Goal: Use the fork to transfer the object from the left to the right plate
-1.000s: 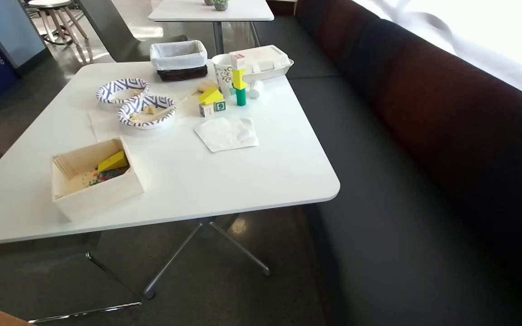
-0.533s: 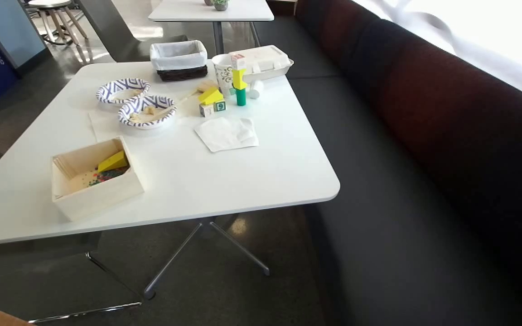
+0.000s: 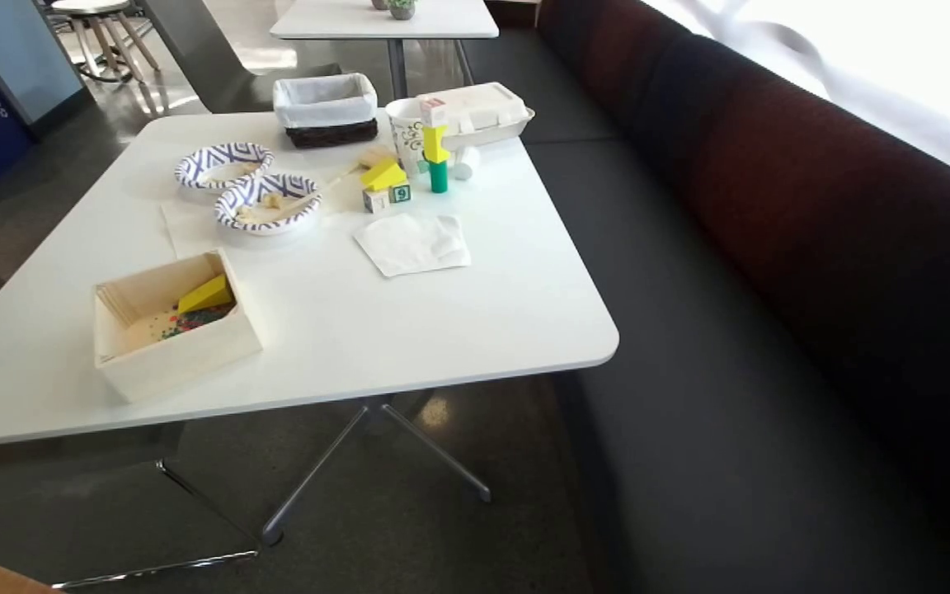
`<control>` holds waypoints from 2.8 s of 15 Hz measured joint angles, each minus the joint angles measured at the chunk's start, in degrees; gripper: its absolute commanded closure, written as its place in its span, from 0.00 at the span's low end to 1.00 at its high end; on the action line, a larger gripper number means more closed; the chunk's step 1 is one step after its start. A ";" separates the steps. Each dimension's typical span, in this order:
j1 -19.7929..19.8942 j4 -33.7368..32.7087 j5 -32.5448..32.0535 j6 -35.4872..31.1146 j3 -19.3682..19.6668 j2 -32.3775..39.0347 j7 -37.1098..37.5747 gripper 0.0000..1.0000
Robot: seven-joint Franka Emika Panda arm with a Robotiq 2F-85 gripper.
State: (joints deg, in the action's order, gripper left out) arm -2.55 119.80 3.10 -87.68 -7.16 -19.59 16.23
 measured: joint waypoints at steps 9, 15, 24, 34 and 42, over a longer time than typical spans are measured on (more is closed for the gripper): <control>3.88 10.17 0.14 -26.49 0.78 8.94 22.48 0.00; 5.53 16.83 -0.88 -43.26 3.43 13.98 36.33 0.00; 6.71 17.71 -2.37 -45.41 4.85 16.35 42.09 0.00; 6.65 17.61 -2.37 -45.41 5.14 16.38 42.15 0.00; 7.27 16.52 -2.21 -52.01 9.70 21.83 42.41 0.00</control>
State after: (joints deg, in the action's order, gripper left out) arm 4.72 136.33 0.88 -139.69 2.54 2.24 58.64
